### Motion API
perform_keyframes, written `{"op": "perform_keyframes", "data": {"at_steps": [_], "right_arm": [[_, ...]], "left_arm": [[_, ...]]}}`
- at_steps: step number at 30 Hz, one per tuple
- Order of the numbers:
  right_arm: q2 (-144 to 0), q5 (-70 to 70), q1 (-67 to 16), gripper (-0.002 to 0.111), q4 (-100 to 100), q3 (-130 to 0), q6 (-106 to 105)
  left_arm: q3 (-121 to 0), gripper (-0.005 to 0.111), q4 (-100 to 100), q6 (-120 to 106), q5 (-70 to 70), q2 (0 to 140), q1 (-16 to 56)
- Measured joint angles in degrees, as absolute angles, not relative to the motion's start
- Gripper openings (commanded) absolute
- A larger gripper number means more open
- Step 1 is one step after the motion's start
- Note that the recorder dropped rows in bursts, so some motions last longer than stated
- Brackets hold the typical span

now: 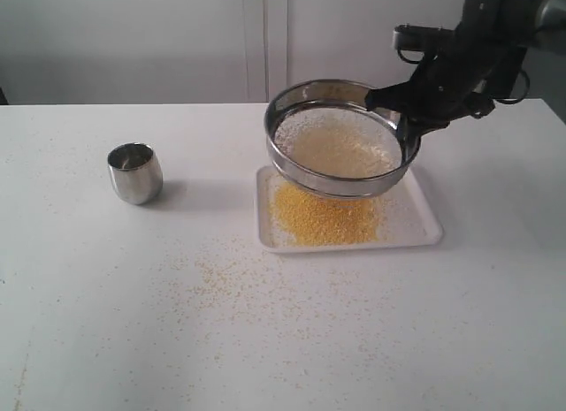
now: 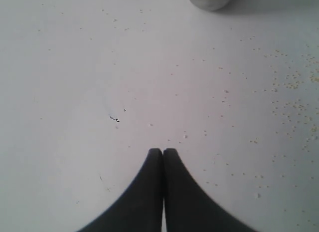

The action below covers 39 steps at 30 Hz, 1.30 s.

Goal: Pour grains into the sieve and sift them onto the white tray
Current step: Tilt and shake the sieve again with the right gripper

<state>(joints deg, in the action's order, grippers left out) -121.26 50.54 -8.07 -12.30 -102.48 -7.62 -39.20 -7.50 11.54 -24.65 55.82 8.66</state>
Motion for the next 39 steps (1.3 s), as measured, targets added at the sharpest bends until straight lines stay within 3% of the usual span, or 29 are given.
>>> {"op": "perform_keyframes", "data": {"at_steps": [2, 6, 10, 15, 19, 25, 30, 32, 35, 37, 39], "right_arm": [[-120.92, 53.24, -8.31, 0.0, -13.76, -102.59, -23.65], [-120.83, 51.83, -9.14, 0.0, -5.48, -102.27, -4.07], [-120.69, 53.13, -8.94, 0.0, -7.31, -102.39, -24.1], [-120.7, 48.52, -9.65, 0.0, -3.73, -102.2, -2.47], [-120.33, 53.54, -9.2, 0.0, -16.14, -102.63, -31.53], [-120.44, 48.34, -8.29, 0.0, -2.54, -102.27, 3.38], [-120.33, 53.41, -7.63, 0.0, -18.06, -102.39, -32.27], [-120.33, 55.38, -9.04, 0.0, -16.01, -102.18, -26.82], [-120.33, 50.81, -8.32, 0.0, -6.41, -102.18, -1.42], [-120.33, 48.01, -7.08, 0.0, -5.84, -102.18, -3.93], [-120.33, 49.44, -6.81, 0.0, -11.46, -102.18, -19.3]], "left_arm": [[-39.2, 0.0, -7.5, 11.54, -24.65, 55.82, 8.66], [-39.2, 0.0, -7.5, 11.54, -24.65, 55.82, 8.66], [-39.2, 0.0, -7.5, 11.54, -24.65, 55.82, 8.66], [-39.2, 0.0, -7.5, 11.54, -24.65, 55.82, 8.66], [-39.2, 0.0, -7.5, 11.54, -24.65, 55.82, 8.66], [-39.2, 0.0, -7.5, 11.54, -24.65, 55.82, 8.66], [-39.2, 0.0, -7.5, 11.54, -24.65, 55.82, 8.66], [-39.2, 0.0, -7.5, 11.54, -24.65, 55.82, 8.66], [-39.2, 0.0, -7.5, 11.54, -24.65, 55.82, 8.66], [-39.2, 0.0, -7.5, 11.54, -24.65, 55.82, 8.66], [-39.2, 0.0, -7.5, 11.54, -24.65, 55.82, 8.66]]}}
